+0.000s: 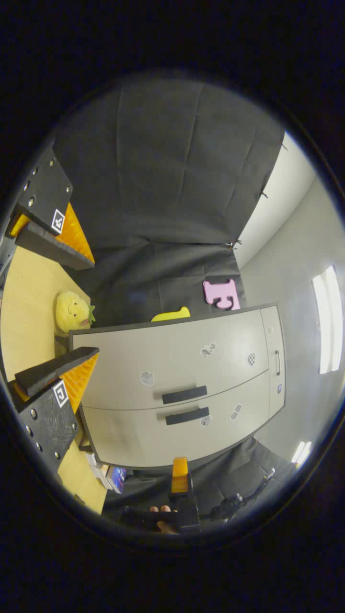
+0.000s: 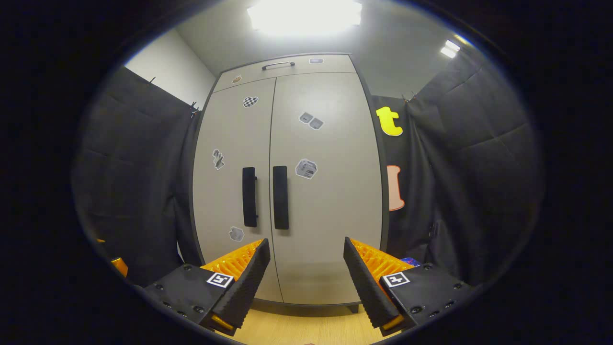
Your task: Open the right door of the double-door shoe cabinet with the right hand, and open the left door with the left hand.
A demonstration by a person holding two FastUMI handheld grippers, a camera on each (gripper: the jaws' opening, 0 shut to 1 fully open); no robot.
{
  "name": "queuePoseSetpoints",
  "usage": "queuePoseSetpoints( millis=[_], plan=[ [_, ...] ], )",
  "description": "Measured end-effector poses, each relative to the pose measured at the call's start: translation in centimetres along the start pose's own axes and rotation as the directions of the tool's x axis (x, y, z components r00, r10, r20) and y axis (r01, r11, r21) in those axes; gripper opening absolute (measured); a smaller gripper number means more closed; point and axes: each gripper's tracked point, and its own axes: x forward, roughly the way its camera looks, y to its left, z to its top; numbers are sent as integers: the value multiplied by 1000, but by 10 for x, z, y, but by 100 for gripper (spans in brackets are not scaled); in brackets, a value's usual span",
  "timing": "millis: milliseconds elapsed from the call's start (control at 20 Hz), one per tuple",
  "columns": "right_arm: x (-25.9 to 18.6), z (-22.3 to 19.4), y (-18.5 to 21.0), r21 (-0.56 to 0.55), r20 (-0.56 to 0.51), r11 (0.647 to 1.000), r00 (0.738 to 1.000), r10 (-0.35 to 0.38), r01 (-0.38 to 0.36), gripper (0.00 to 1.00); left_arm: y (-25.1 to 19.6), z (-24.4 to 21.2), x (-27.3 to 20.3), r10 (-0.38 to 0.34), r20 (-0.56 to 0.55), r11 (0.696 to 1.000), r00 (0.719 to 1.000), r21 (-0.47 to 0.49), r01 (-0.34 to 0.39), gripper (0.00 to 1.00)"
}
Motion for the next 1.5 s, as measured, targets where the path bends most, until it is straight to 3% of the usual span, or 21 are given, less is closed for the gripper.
queuePoseSetpoints(
  millis=[500,1000,1150,1200,1350,1450,1500],
  plan=[
    [81,37,30,-16,31,999,999,38,-37,97,33,-21,-11,98,-50,995,994,3,-98,95],
    [148,29,53,-38,-45,998,998,51,-53,97,60,-43,-21,192,-97,981,977,12,-191,95],
    [161,28,53,-43,-46,999,999,27,-29,96,68,-50,-21,218,-113,976,969,12,-218,95],
    [164,28,50,-36,-47,999,999,16,-18,82,70,-52,-21,225,-118,974,967,9,-225,96],
    [174,30,47,-8,-67,1000,998,-2,1,76,83,-56,-27,241,-127,970,962,7,-243,96],
    [177,30,42,-1,-80,999,996,-32,32,63,84,-57,-26,243,-130,970,961,7,-244,94],
    [178,30,42,8,-93,999,995,-38,39,49,83,-57,-25,242,-130,970,961,9,-243,94]
  ],
)
